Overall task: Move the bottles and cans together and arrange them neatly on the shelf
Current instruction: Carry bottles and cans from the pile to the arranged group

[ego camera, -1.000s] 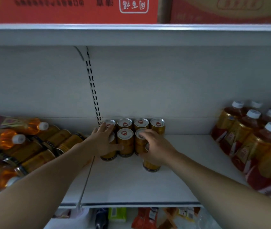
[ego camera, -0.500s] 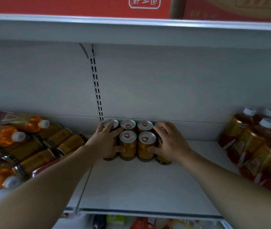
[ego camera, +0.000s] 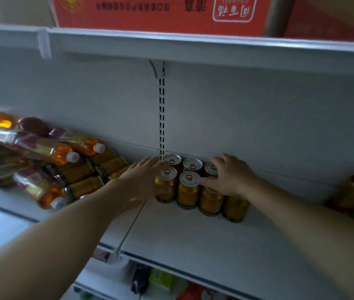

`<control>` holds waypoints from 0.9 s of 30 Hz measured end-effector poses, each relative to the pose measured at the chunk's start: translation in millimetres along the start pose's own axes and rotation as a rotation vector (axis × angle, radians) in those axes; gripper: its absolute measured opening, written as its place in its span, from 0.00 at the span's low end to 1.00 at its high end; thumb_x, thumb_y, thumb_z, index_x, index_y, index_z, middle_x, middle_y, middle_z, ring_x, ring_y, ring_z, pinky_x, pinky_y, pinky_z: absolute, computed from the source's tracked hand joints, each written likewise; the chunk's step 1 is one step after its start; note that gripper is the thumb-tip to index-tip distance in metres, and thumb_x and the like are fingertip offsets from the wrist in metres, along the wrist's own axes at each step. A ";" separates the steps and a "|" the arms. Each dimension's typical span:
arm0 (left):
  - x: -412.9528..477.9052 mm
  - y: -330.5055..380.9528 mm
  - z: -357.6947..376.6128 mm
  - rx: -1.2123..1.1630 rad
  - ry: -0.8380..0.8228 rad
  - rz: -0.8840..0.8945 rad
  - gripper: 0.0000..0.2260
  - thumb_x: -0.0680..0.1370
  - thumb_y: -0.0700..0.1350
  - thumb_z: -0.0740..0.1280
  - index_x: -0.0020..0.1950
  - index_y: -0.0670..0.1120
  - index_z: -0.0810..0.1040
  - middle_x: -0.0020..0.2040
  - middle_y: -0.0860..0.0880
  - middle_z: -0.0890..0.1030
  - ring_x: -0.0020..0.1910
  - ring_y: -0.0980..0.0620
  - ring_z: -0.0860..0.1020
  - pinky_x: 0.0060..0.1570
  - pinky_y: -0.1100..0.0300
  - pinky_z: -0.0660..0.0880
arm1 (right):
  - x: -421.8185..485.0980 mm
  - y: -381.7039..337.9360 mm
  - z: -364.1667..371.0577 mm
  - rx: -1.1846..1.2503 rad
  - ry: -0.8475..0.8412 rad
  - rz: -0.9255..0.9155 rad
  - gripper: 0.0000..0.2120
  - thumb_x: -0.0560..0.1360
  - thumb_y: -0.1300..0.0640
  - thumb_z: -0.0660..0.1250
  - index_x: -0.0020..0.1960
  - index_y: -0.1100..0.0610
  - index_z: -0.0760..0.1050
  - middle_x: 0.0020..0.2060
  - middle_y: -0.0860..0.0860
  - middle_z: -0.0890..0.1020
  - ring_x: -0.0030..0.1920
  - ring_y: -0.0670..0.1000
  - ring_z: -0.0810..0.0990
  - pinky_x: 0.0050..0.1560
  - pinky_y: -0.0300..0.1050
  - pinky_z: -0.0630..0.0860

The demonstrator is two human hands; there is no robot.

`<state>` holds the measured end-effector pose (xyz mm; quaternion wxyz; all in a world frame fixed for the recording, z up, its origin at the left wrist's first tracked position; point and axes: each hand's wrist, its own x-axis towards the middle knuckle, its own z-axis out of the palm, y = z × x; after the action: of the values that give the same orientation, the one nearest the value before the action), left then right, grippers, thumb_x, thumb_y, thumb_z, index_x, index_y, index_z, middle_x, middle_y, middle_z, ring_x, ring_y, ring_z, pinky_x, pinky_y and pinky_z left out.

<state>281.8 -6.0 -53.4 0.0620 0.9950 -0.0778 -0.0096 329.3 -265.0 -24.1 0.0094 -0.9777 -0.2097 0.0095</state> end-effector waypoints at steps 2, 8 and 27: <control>-23.7 -22.8 -7.4 0.007 0.026 -0.033 0.39 0.70 0.70 0.59 0.77 0.57 0.51 0.78 0.50 0.50 0.77 0.47 0.47 0.72 0.43 0.49 | 10.2 -30.3 -8.1 0.011 0.027 -0.058 0.45 0.70 0.24 0.54 0.76 0.53 0.56 0.75 0.55 0.61 0.72 0.57 0.61 0.67 0.54 0.64; -105.8 -114.9 -29.4 0.049 0.051 -0.107 0.32 0.75 0.65 0.58 0.75 0.51 0.60 0.77 0.50 0.56 0.76 0.49 0.50 0.73 0.52 0.49 | 37.1 -145.1 -12.1 0.037 0.009 -0.173 0.43 0.72 0.28 0.57 0.77 0.51 0.55 0.76 0.54 0.59 0.74 0.57 0.59 0.68 0.55 0.62; -147.2 -262.3 0.4 0.326 -0.093 -0.103 0.42 0.74 0.47 0.66 0.77 0.56 0.38 0.78 0.48 0.46 0.76 0.40 0.46 0.71 0.38 0.50 | 24.5 -295.7 60.3 0.225 -0.210 0.350 0.40 0.71 0.24 0.42 0.76 0.43 0.57 0.77 0.54 0.53 0.75 0.66 0.48 0.69 0.64 0.59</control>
<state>176.7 274.0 -85.1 -0.1045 0.9930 -0.0302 -0.0462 229.1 15.5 -78.1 0.0949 -0.9856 -0.0343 0.1359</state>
